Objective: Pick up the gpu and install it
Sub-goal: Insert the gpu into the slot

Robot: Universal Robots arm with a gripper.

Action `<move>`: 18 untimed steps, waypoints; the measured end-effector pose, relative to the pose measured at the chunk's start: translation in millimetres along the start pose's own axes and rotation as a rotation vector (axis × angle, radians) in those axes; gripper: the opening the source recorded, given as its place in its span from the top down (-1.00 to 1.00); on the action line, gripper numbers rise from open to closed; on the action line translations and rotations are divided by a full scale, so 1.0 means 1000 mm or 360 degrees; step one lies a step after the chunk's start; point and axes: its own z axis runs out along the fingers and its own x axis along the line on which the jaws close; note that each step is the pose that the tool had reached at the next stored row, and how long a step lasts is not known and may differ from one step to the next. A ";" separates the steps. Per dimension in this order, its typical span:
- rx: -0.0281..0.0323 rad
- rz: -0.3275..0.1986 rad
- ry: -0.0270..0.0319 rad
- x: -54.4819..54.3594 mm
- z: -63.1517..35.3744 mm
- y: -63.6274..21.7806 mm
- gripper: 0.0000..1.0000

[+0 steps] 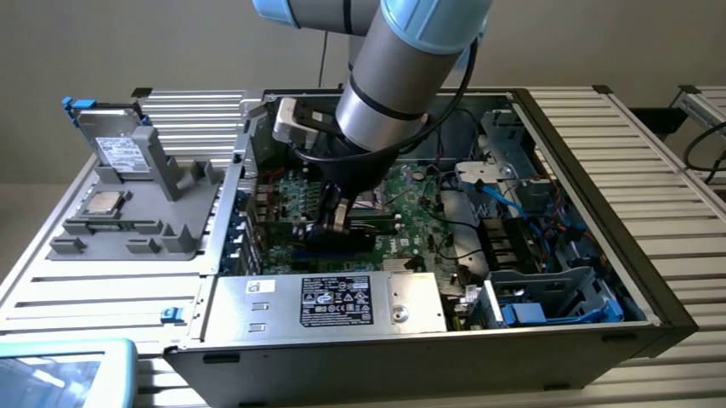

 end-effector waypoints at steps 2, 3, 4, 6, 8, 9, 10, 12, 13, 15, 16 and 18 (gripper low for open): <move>0.00001 0.0000 0.00003 -0.001 -0.0009 0.0004 0.44; 0.00002 0.0000 0.00005 -0.001 -0.0009 0.0005 0.44; 0.00002 0.0000 0.00005 -0.001 -0.0009 0.0005 0.44; 0.00002 0.0001 0.00007 -0.001 -0.0009 0.0005 0.44; 0.00019 -0.0001 0.00015 -0.001 -0.0009 0.0006 0.44; 0.00030 -0.0001 0.00016 -0.001 -0.0009 0.0006 0.44; 0.00034 -0.0002 0.00016 -0.001 -0.0008 0.0006 0.44; 0.00037 -0.0002 0.00020 -0.002 -0.0006 0.0013 0.44; 0.00038 -0.0002 0.00033 -0.002 -0.0006 0.0013 0.44; 0.00088 -0.0007 0.00066 -0.002 -0.0005 0.0014 0.44; 0.00131 -0.0009 0.00079 -0.002 -0.0006 0.0016 0.44; 0.00212 -0.0021 0.00112 -0.002 -0.0005 0.0015 0.44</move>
